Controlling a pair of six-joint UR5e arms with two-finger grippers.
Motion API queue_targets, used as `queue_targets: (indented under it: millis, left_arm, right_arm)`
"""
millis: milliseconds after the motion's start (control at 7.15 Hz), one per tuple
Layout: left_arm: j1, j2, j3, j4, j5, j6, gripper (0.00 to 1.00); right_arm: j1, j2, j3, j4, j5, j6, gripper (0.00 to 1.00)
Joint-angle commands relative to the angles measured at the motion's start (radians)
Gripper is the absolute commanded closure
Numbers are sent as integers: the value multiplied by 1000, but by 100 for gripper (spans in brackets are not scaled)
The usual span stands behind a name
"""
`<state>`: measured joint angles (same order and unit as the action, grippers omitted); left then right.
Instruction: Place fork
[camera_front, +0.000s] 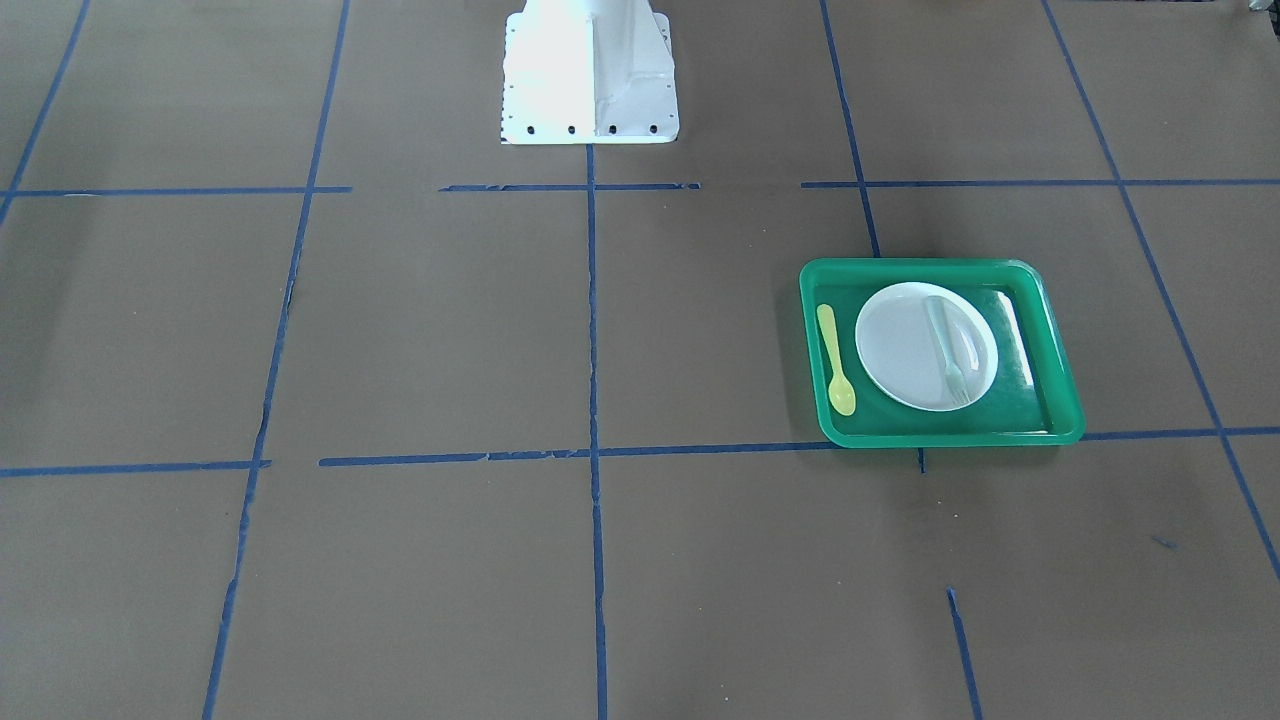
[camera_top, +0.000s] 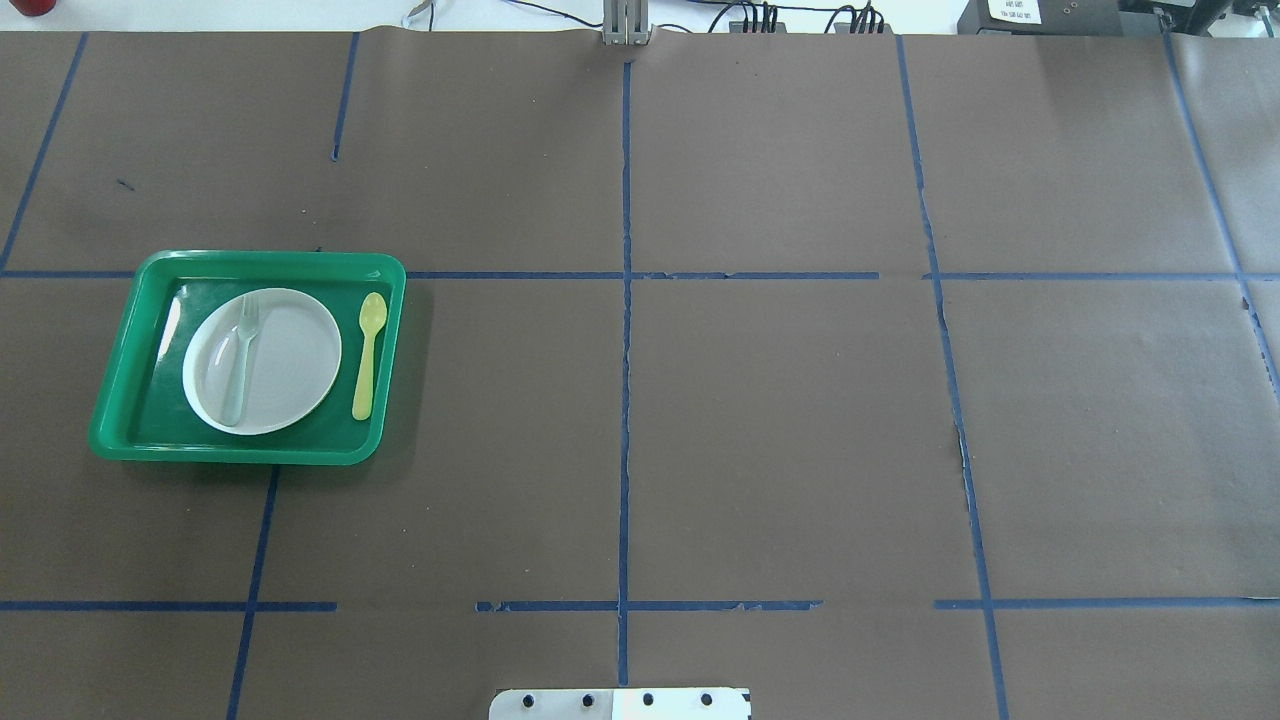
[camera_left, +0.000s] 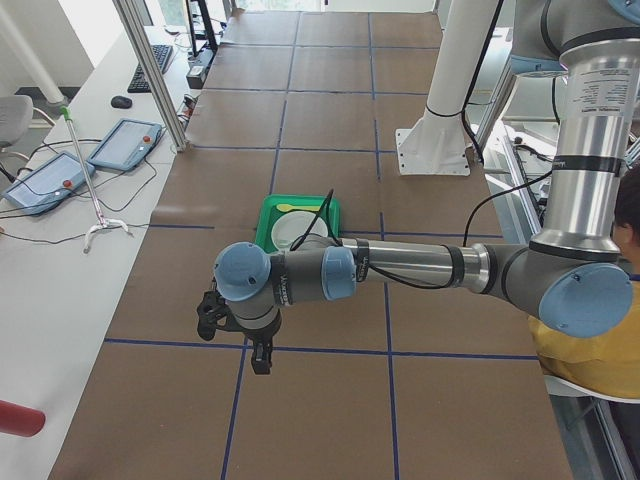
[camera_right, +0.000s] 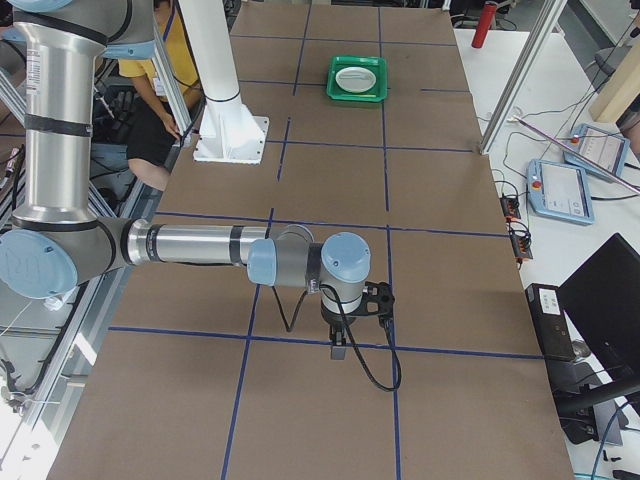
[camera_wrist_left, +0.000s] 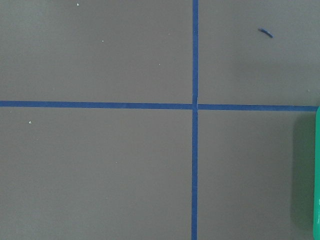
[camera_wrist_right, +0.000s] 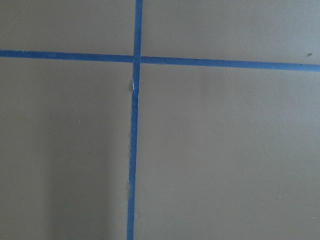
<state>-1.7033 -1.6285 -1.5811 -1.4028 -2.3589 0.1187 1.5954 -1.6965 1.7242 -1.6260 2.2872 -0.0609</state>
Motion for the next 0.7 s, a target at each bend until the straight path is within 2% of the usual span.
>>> queue_targets:
  millis: [0, 140, 280, 419, 559]
  left_arm:
    - [51, 4, -3, -147, 13, -17, 0]
    - [127, 3, -13, -177, 12, -19, 0]
    - [216, 1, -61, -180, 12, -112, 0]
    - [303, -5, -145, -218, 12, -261, 1]
    - [409, -11, -181, -301, 12, -457, 2]
  right_arm:
    - [0, 0, 0, 0, 0, 0, 0]
    - [0, 0, 0, 0, 0, 0, 0]
    - [0, 0, 0, 0, 0, 0, 0]
    - [0, 0, 0, 0, 0, 0, 0]
    - [0, 0, 0, 0, 0, 1, 0]
